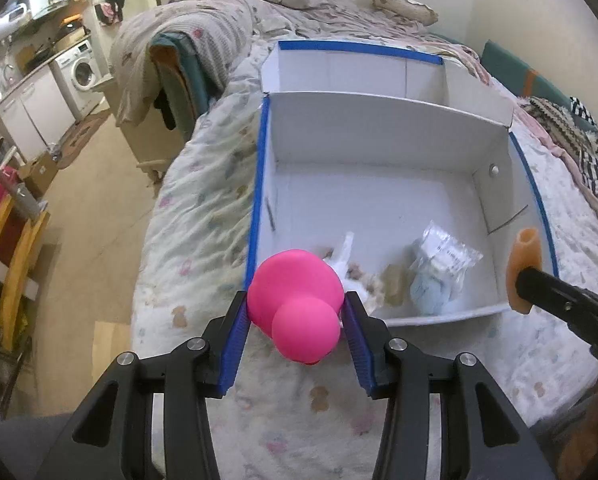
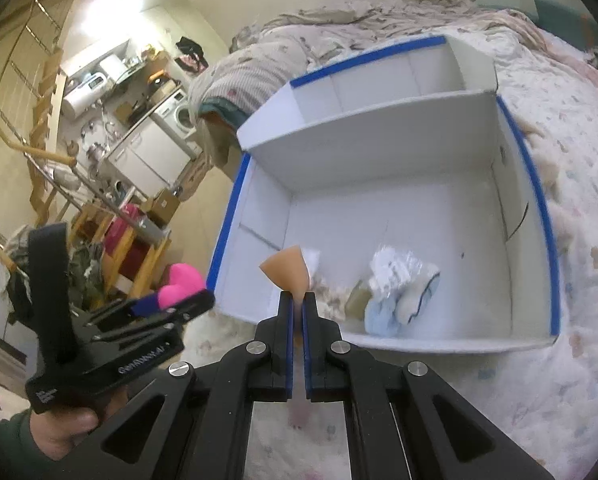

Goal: Organize soft objects
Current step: 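Carry the pink duck and orange cone sponge over the box with both tools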

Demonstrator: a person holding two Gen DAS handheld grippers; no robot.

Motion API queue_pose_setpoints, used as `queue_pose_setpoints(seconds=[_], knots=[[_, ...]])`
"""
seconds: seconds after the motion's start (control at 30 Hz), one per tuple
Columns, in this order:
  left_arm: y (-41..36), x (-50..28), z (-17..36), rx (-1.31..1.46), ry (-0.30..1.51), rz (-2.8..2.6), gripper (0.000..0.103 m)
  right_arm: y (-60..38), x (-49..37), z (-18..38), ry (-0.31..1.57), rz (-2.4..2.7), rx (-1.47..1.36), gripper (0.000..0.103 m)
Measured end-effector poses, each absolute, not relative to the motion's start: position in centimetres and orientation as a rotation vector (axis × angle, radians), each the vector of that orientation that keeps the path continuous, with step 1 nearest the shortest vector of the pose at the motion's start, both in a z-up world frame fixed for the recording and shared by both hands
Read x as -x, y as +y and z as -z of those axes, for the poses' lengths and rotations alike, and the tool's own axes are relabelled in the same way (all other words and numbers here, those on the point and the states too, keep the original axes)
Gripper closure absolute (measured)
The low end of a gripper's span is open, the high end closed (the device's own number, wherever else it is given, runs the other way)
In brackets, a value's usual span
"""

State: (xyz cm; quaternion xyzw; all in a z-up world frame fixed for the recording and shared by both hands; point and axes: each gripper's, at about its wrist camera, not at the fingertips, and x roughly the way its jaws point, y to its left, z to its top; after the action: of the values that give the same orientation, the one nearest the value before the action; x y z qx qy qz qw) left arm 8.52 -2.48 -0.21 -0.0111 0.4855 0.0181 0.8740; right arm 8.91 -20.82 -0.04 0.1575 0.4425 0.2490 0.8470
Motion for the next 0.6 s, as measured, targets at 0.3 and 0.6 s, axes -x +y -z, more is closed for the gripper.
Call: queue_pose_setpoints(seconds=[0.3,0.6], knots=[[-4.5,-12.1,-0.4,-0.020,1.012,0.043,0.060,-22.3,-11.8,-0.3,0.921,-0.472,-0.329,0.098],[-5.6,-14.7,2.8,0.014,1.053,0.147,0.060,-22.1,-13.1,4.0,1.009,-0.448,-0.392,0.097]])
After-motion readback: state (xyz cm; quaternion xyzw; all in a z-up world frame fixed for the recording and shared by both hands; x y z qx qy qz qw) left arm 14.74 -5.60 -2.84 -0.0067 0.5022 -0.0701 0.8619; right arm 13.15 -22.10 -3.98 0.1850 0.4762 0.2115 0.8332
